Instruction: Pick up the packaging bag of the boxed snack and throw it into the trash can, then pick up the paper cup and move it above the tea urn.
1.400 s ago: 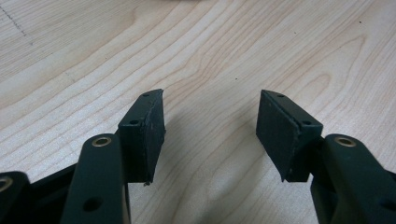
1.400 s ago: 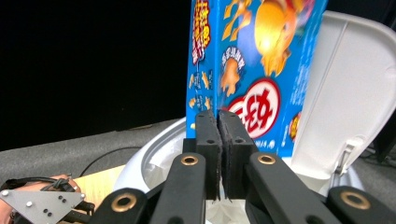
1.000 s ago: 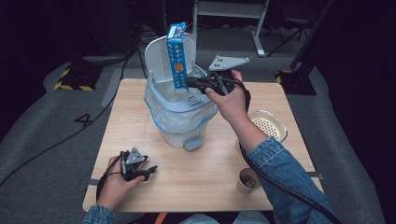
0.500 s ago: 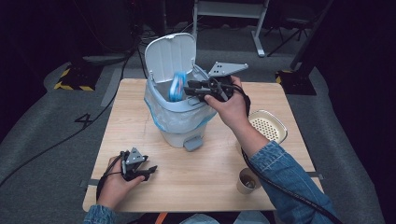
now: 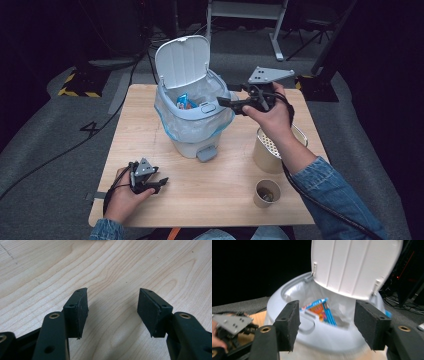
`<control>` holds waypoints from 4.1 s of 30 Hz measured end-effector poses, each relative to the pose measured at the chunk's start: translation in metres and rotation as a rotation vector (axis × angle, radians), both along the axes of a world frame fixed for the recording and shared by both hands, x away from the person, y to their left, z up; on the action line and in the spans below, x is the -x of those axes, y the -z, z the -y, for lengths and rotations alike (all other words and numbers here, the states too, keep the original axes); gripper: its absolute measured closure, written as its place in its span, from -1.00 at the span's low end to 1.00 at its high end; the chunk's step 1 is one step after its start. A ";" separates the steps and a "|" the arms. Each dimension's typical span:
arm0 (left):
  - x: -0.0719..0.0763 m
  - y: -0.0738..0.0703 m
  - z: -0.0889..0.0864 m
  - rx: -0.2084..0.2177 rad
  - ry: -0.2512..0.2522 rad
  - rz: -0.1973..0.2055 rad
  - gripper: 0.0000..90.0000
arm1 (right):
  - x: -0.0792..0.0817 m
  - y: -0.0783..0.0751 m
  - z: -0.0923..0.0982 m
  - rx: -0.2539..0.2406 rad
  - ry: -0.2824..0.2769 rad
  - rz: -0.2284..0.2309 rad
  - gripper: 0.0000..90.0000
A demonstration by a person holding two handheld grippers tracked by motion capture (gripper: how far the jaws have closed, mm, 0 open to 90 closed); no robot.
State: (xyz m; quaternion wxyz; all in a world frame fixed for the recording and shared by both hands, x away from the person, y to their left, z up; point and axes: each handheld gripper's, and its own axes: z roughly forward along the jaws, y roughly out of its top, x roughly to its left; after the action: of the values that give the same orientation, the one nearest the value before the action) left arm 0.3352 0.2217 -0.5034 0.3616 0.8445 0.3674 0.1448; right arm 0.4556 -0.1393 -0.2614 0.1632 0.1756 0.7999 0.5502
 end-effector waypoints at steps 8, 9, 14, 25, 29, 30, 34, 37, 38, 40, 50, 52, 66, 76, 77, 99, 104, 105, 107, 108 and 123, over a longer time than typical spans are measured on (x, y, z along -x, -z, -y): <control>0.000 0.000 0.000 0.000 0.000 0.000 -0.06 | 0.017 0.002 0.054 0.033 0.021 -0.020 -0.33; 0.000 0.000 0.000 -0.002 0.000 0.002 -0.06 | 0.019 0.002 0.059 0.038 0.024 -0.020 -0.34; -0.001 0.000 0.001 0.001 -0.002 0.003 -0.08 | 0.035 0.008 0.087 0.057 0.033 -0.036 -0.39; -0.001 0.000 0.001 0.003 -0.003 0.000 -0.09 | 0.070 0.034 0.137 0.100 0.050 -0.085 -0.42; -0.002 0.000 0.001 0.005 -0.002 -0.001 -0.09 | 0.078 0.048 0.151 0.136 0.048 -0.103 -0.42; -0.002 0.000 0.001 0.001 -0.001 0.002 -0.09 | 0.080 0.050 0.153 0.140 0.048 -0.106 -0.42; -0.001 0.000 0.001 -0.002 -0.006 0.003 -0.09 | 0.088 0.066 0.162 0.176 0.031 -0.125 -0.42; -0.001 0.000 0.001 -0.003 -0.007 0.004 -0.09 | 0.094 0.075 0.168 0.201 0.021 -0.132 -0.44; -0.001 0.000 0.001 -0.002 -0.007 0.004 -0.09 | 0.096 0.079 0.170 0.207 0.016 -0.140 -0.44; -0.001 0.000 0.001 -0.002 -0.007 0.004 -0.09 | 0.101 0.085 0.173 0.217 0.016 -0.147 -0.44; -0.001 0.000 0.001 -0.004 -0.010 0.003 -0.11 | 0.124 0.133 0.185 0.299 -0.007 -0.225 -0.43; -0.001 0.000 0.001 -0.006 -0.008 0.005 -0.11 | 0.127 0.141 0.187 0.315 -0.013 -0.234 -0.38; -0.001 0.000 0.001 -0.003 -0.010 0.002 -0.12 | 0.144 0.191 0.181 0.303 -0.074 -0.310 -0.47; -0.001 0.000 0.001 -0.003 -0.010 0.002 -0.12 | 0.144 0.217 0.161 0.251 -0.097 -0.319 -0.52; -0.001 0.000 0.001 -0.003 -0.010 0.002 -0.12 | 0.144 0.220 0.158 0.244 -0.100 -0.319 -0.53; -0.001 0.000 0.001 -0.003 -0.011 0.002 -0.12 | 0.141 0.236 0.137 0.086 -0.075 -0.280 -0.38; -0.001 0.000 0.001 -0.003 -0.011 0.002 -0.12 | 0.142 0.235 0.137 0.080 -0.076 -0.276 -0.33; -0.001 0.000 0.001 -0.003 -0.011 0.002 -0.12 | 0.142 0.235 0.138 0.073 -0.076 -0.281 -0.33; -0.001 0.000 0.001 -0.003 -0.010 0.002 -0.12 | 0.142 0.233 0.139 0.074 -0.076 -0.274 -0.33; -0.001 0.000 0.001 -0.003 -0.010 0.003 -0.12 | 0.142 0.231 0.139 0.066 -0.073 -0.268 -0.33; -0.003 0.000 0.002 -0.002 -0.015 0.001 -0.14 | 0.144 0.186 0.168 0.059 0.026 -0.236 -0.33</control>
State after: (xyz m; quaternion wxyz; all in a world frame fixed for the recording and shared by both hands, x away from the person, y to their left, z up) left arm 0.3385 0.2198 -0.5035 0.3598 0.8421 0.3733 0.1485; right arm 0.3113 -0.3076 -0.4473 0.0804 0.2446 0.8270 0.4997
